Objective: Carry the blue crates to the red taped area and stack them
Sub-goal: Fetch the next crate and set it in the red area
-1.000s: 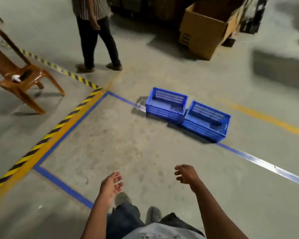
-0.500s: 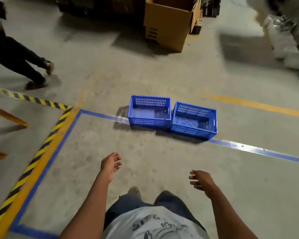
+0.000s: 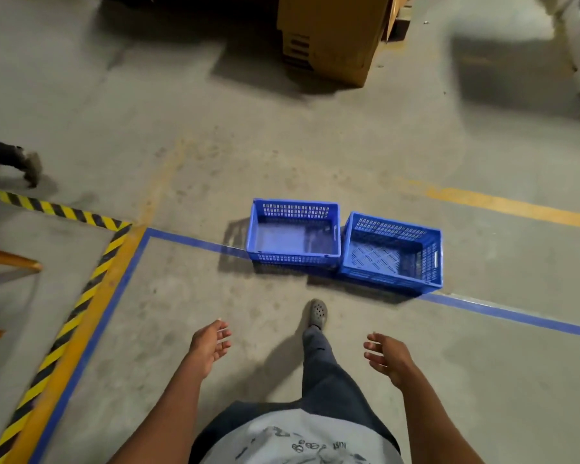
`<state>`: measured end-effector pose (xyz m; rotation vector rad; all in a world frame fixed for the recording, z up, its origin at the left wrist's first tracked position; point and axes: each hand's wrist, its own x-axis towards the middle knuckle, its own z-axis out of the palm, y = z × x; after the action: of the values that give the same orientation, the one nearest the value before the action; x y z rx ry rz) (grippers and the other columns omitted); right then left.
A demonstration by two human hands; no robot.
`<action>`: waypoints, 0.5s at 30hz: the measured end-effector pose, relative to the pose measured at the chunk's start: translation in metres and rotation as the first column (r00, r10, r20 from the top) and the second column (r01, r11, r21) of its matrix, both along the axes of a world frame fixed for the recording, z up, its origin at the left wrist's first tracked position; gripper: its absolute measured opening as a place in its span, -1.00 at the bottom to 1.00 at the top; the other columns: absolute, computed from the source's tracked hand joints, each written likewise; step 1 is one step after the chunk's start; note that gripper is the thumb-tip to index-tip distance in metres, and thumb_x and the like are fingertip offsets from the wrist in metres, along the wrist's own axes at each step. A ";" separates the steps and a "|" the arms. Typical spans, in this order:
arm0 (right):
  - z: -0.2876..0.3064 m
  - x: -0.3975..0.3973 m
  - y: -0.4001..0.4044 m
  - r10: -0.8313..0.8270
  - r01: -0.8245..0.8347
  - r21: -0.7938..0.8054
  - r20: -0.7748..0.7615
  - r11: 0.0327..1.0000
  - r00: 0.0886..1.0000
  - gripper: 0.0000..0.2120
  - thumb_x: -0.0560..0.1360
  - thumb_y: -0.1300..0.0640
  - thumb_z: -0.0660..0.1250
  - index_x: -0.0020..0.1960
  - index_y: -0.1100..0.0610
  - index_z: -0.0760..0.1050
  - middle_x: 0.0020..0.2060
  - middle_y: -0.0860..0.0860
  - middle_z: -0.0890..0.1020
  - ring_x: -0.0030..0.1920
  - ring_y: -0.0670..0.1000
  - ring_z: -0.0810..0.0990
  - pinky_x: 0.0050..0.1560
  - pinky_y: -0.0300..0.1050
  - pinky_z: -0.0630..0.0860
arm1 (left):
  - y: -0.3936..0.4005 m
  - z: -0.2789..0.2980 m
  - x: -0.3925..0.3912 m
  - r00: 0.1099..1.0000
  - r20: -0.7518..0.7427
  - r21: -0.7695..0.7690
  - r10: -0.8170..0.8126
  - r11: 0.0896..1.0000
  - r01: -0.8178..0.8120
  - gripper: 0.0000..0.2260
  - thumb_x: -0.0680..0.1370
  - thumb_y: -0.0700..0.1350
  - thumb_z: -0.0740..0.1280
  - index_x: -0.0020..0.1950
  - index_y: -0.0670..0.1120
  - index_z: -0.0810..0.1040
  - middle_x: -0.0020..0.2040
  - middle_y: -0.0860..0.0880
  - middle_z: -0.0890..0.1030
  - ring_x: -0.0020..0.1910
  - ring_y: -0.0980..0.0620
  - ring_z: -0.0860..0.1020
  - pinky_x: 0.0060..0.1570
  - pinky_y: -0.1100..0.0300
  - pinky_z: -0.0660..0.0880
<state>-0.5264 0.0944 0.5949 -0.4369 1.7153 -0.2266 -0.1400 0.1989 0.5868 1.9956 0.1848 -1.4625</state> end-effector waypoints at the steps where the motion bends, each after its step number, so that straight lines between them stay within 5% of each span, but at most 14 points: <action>1: -0.002 0.006 -0.021 0.027 -0.027 0.012 -0.005 1.000 1.000 -0.73 0.65 0.08 0.20 0.16 0.22 0.58 0.04 0.18 0.67 0.01 0.19 0.65 0.03 0.04 0.56 | -0.018 -0.001 0.003 1.000 0.007 0.011 0.007 1.000 -0.007 -0.81 0.65 -0.03 0.25 0.00 -0.09 0.59 -0.08 -0.08 0.61 -0.19 -0.07 0.55 -0.18 0.13 0.45; 12: -0.021 0.080 -0.255 0.205 -0.205 0.020 0.021 0.979 0.979 -0.79 0.63 0.07 0.25 0.09 0.18 0.57 -0.04 0.14 0.68 -0.13 0.10 0.65 -0.13 -0.07 0.54 | -0.232 -0.010 0.048 0.983 0.116 0.003 -0.141 0.990 0.142 -0.83 0.61 -0.10 0.29 0.08 -0.15 0.61 -0.15 -0.10 0.61 -0.30 -0.04 0.54 -0.26 0.17 0.45; 15: -0.053 0.099 -0.306 0.166 -0.166 0.001 0.009 0.986 0.986 -0.83 0.58 0.11 0.28 0.03 0.18 0.58 -0.17 0.10 0.65 -0.35 0.01 0.59 -0.29 -0.16 0.46 | -0.288 -0.040 0.064 0.971 0.125 0.004 -0.202 0.979 0.203 -0.81 0.62 -0.09 0.28 0.07 -0.16 0.61 -0.19 -0.09 0.61 -0.35 -0.02 0.52 -0.29 0.19 0.45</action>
<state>-0.4279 -0.2120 0.5422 -0.5736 1.6604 -0.1064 -0.0762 -0.0888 0.5472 2.1425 -0.0816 -1.4520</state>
